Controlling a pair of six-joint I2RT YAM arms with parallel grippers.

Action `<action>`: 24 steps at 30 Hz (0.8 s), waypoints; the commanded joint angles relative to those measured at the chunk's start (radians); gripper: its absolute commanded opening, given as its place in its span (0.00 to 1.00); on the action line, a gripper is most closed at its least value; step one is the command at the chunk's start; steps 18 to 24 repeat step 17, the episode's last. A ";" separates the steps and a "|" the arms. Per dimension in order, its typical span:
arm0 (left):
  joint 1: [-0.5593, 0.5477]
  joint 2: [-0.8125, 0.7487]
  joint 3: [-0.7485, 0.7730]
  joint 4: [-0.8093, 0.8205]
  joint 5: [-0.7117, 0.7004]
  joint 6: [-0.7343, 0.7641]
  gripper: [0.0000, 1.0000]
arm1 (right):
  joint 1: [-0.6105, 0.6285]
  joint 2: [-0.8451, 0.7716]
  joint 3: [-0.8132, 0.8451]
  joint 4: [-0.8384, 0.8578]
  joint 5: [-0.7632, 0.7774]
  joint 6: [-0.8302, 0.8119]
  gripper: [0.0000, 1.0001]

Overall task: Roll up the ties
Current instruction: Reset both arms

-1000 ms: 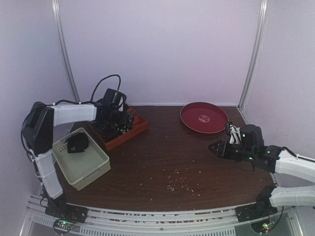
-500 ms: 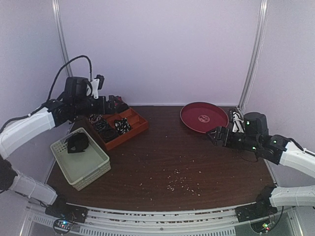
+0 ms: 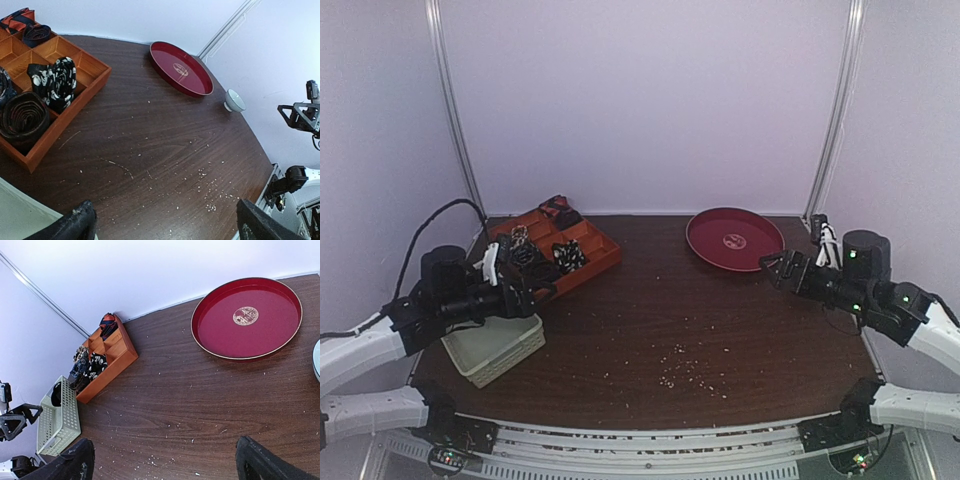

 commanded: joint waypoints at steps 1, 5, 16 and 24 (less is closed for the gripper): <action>-0.021 -0.008 -0.004 0.138 0.046 -0.045 0.98 | 0.004 0.008 0.006 -0.008 0.034 0.020 1.00; -0.042 0.024 0.004 0.170 0.044 -0.043 0.98 | 0.004 0.046 0.010 -0.004 0.021 0.021 1.00; -0.050 0.087 0.040 0.169 0.018 -0.012 0.98 | 0.004 0.056 -0.005 0.015 0.011 0.021 1.00; -0.050 0.086 0.042 0.169 0.013 -0.012 0.98 | 0.004 0.056 -0.004 0.014 0.011 0.021 1.00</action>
